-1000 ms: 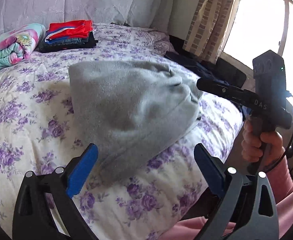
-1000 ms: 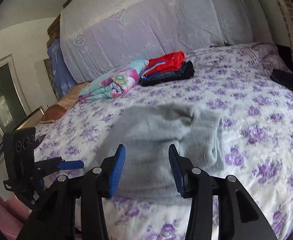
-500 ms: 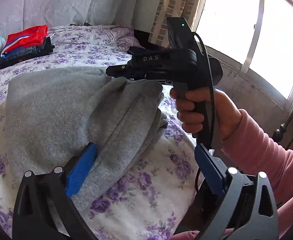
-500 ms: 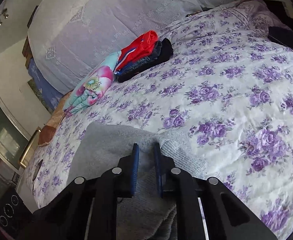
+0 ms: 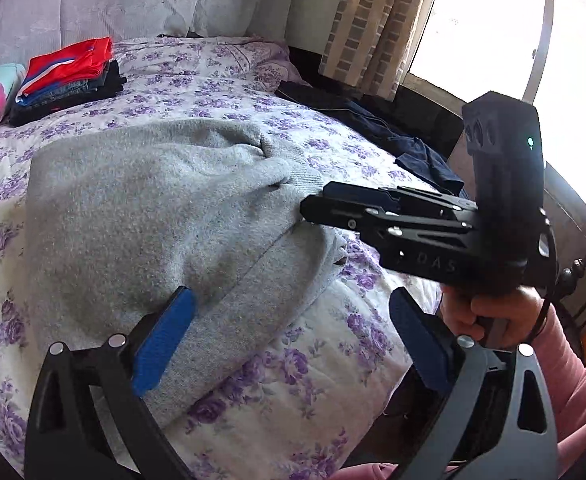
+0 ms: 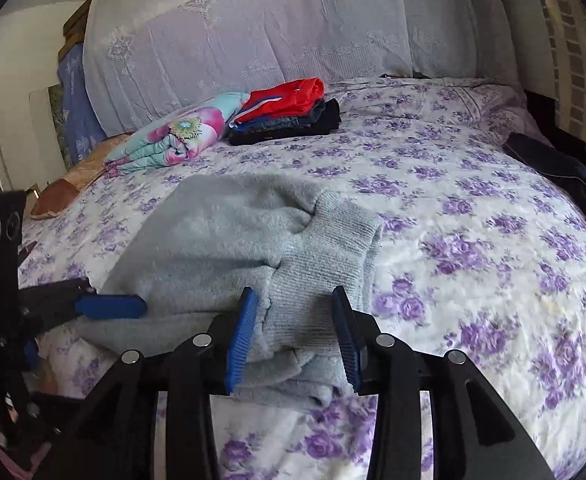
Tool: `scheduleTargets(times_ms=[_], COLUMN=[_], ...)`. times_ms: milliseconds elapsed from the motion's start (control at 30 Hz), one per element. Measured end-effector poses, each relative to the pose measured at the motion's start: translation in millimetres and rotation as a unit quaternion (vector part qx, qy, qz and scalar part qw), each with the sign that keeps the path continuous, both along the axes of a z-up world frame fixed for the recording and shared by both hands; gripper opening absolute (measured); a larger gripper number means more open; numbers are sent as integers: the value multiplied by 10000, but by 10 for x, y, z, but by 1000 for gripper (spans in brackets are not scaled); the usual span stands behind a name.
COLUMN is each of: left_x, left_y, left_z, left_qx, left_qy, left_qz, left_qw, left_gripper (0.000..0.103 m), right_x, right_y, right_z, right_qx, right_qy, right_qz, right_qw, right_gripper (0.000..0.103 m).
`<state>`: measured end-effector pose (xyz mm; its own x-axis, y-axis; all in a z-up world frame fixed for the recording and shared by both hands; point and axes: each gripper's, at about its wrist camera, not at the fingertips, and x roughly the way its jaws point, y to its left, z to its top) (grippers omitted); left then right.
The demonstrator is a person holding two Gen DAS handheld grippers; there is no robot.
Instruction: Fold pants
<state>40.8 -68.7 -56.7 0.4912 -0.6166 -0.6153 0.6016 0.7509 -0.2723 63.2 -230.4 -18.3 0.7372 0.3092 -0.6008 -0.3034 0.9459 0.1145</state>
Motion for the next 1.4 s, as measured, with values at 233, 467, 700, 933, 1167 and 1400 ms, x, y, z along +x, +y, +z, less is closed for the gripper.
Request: scheduleTargets(times_ms=[233,467,700,933,1167,1400], left_x=[-12,-73,204,280,262,319], left_y=[-10,522,1126,1340,1291,1111], left_z=[51,453,498,162,-142,-249], left_qx=[178,125,1,45,-41,-213], left_qy=[-7,-504,-17,670,1236,1509], left_qz=[193,899,1745,2082,1832,1357], left_qw=[9997,9946,9847,9758,9753,9790], left_gripper=[95,96,97,97,98,98], right_x=[-290,-507,-327,-49,132,388], right_y=[-167,-315,-438,-456,-518,-598], right_z=[155,217,255,182,57,-32], right_qx=[246,696,1520,1558,1701,1805], right_qy=[-148,-180,41,353,612,883], right_qz=[-177,-182,-45,-114,-135,-86], right_qw=[9994,9972,9884,9871,9834,9796], right_gripper=[56,77,84,85,85,85])
